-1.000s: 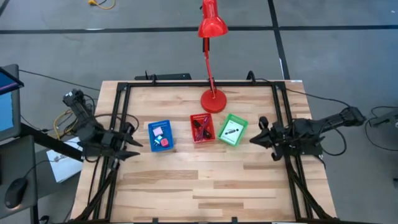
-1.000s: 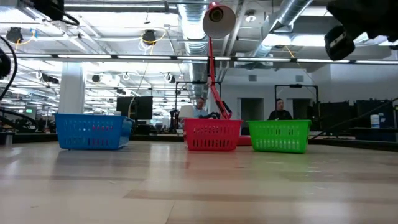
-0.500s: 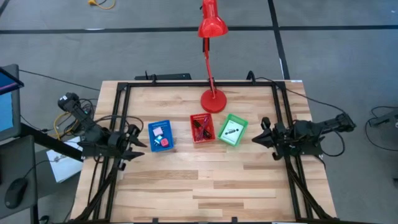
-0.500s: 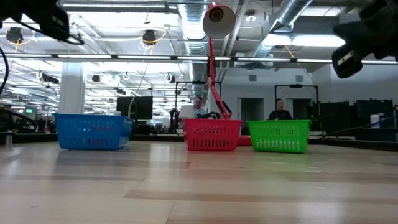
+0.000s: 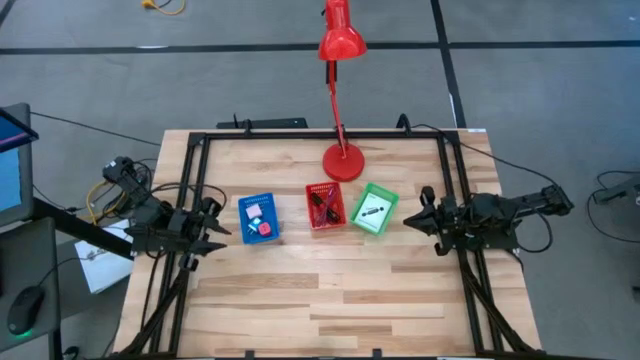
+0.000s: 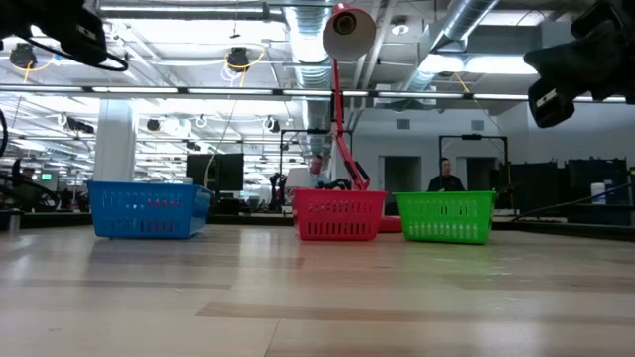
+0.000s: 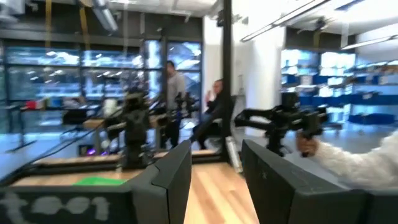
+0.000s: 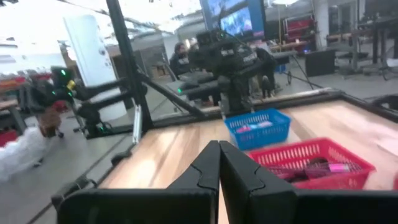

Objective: Pick and place items into bin
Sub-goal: Return to Home Position

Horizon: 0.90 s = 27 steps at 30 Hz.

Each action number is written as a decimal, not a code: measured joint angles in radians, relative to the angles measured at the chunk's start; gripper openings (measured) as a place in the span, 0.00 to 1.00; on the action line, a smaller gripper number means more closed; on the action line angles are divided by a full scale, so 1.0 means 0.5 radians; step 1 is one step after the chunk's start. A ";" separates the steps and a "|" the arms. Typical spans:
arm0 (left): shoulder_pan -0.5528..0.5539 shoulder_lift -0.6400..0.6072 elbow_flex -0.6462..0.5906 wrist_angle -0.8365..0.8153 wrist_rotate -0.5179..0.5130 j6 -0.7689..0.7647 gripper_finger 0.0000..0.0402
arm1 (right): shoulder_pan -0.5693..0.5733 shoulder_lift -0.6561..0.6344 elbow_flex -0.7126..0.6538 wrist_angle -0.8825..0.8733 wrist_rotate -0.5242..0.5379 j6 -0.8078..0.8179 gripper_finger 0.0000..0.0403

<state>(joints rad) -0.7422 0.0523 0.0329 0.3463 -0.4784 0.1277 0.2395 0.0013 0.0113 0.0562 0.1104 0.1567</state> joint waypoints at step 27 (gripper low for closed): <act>-0.001 -0.009 -0.046 -0.513 0.107 -0.349 0.32 | 0.000 0.000 -0.002 -0.054 0.005 -0.051 0.00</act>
<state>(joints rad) -0.7425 0.0479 0.0097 0.0897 -0.4249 -0.0470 0.2394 0.0013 0.0102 0.0292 0.1127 0.1310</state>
